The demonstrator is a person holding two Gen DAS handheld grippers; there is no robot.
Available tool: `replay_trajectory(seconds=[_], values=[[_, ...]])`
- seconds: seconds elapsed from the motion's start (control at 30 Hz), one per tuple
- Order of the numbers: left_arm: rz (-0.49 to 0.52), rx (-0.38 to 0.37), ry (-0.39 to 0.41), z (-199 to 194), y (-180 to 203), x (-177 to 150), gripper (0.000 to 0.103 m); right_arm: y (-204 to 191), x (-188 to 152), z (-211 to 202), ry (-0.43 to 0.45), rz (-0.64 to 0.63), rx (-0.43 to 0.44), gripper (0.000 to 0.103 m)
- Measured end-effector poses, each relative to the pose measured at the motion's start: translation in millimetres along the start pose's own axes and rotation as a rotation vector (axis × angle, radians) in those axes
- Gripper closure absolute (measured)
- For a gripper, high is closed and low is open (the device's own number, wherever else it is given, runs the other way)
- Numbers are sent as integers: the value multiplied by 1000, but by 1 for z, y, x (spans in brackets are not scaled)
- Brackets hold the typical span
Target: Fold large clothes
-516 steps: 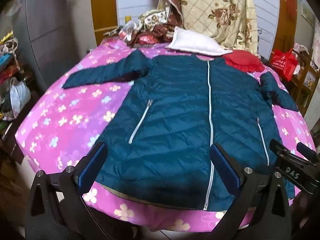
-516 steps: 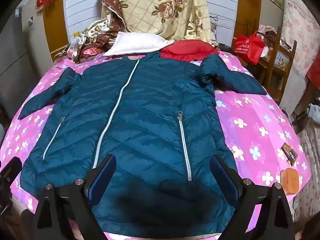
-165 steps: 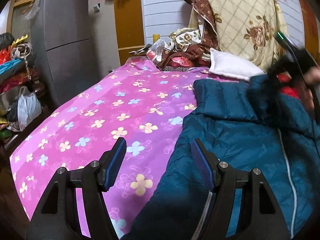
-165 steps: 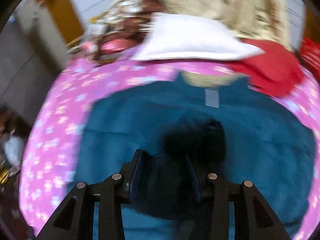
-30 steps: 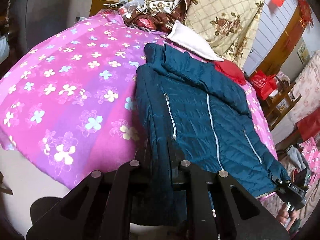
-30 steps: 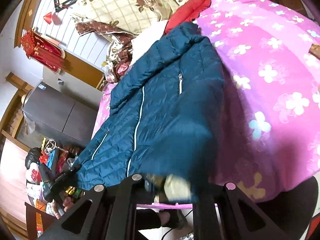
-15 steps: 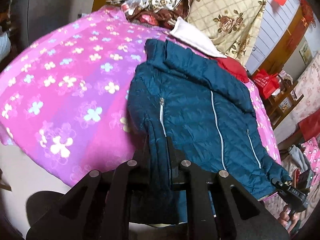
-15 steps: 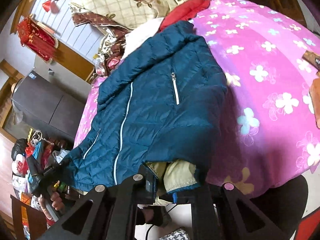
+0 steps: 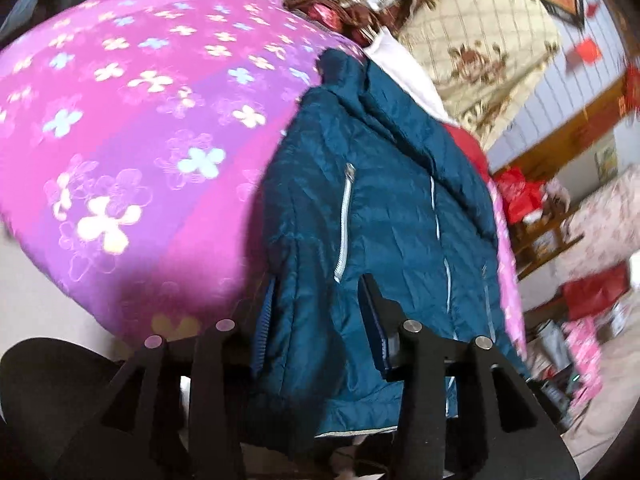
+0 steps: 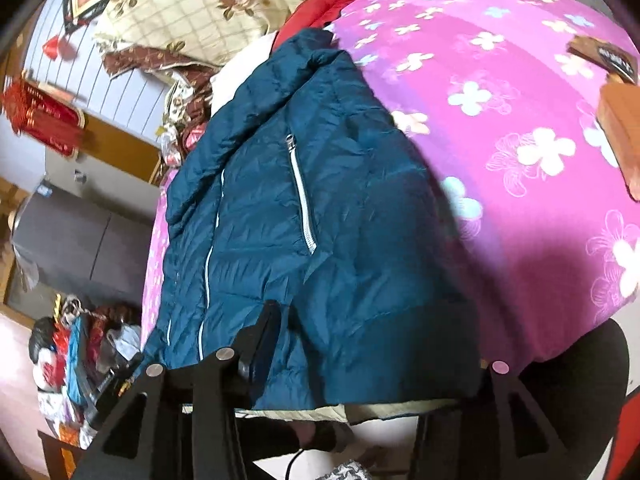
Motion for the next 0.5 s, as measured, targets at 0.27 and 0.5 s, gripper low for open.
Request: replay_trajectory(seconds=[0.27, 0.5], values=[[-82, -85, -77, 14, -24, -2, 44, 5, -1, 13, -6, 21, 8, 58], [-4, -30, -85, 24, -9, -24, 38, 0, -7, 31, -28, -2, 8, 58]])
Point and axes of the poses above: each gripper's, at about its wrist camera, not at the fingertips, and z roughly the way its jaws point, y to its right, x to its top, the point moved 2 cm from there along z, roughly the way its jaws point, and after that the axes turned 5 degrees about -z, right-handed, at the moved point
